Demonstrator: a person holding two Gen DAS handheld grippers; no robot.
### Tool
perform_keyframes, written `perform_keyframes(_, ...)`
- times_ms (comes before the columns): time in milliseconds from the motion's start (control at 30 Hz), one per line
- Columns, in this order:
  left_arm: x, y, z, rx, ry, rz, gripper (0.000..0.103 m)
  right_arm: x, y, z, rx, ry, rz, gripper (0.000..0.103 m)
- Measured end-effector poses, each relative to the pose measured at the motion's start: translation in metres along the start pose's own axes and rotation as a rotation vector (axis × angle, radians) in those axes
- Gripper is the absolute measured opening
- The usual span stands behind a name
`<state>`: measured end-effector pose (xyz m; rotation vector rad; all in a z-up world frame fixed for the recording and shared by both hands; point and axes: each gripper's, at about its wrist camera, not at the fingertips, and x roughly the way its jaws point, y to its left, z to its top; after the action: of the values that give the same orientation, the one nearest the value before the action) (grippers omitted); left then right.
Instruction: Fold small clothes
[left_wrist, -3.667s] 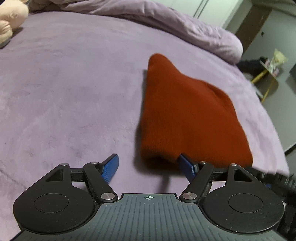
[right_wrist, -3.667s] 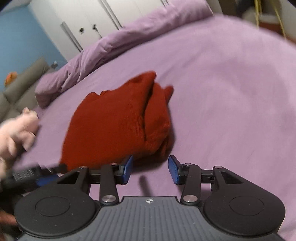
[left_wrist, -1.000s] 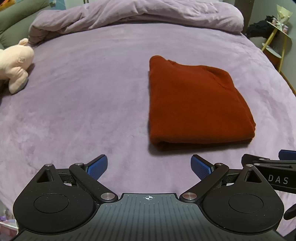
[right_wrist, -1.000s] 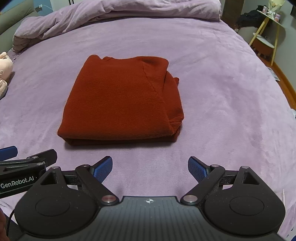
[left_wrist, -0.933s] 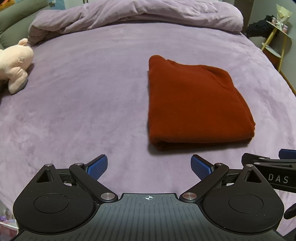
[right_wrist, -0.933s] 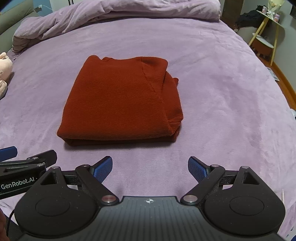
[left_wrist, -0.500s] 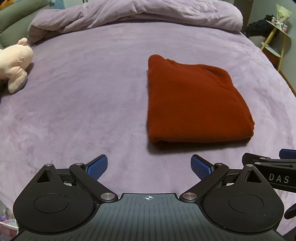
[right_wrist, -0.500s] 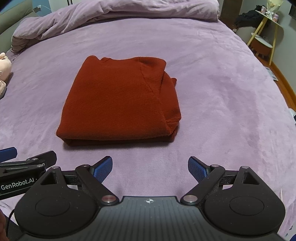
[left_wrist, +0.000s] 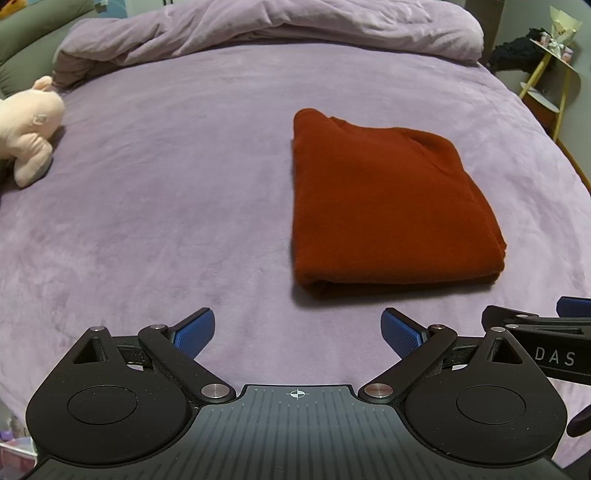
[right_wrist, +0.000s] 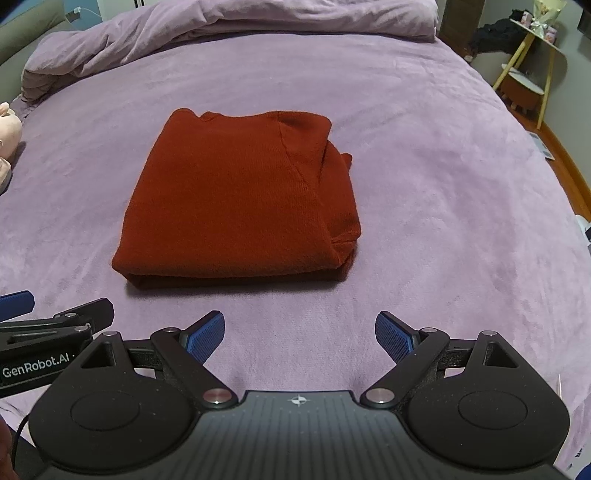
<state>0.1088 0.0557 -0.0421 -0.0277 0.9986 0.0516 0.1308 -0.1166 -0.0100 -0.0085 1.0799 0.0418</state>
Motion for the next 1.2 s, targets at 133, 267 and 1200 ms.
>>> perform_keyframes(133, -0.0011, -0.0014, 0.0004, 0.003, -0.002, -0.001, 0.1, -0.0001, -0.0003, 0.0005, -0.002, 0.001, 0.002, 0.089)
perform_keyframes(267, -0.0011, -0.0025, 0.0006, 0.005, -0.004, 0.001, 0.1, 0.0001, -0.0006, 0.0008, -0.003, 0.003, 0.002, 0.089)
perform_keyframes(1200, 0.0015, -0.0063, 0.0023, 0.02, 0.002, 0.0, 0.1, 0.0022, -0.0031, 0.001, -0.002, 0.008, 0.003, 0.089)
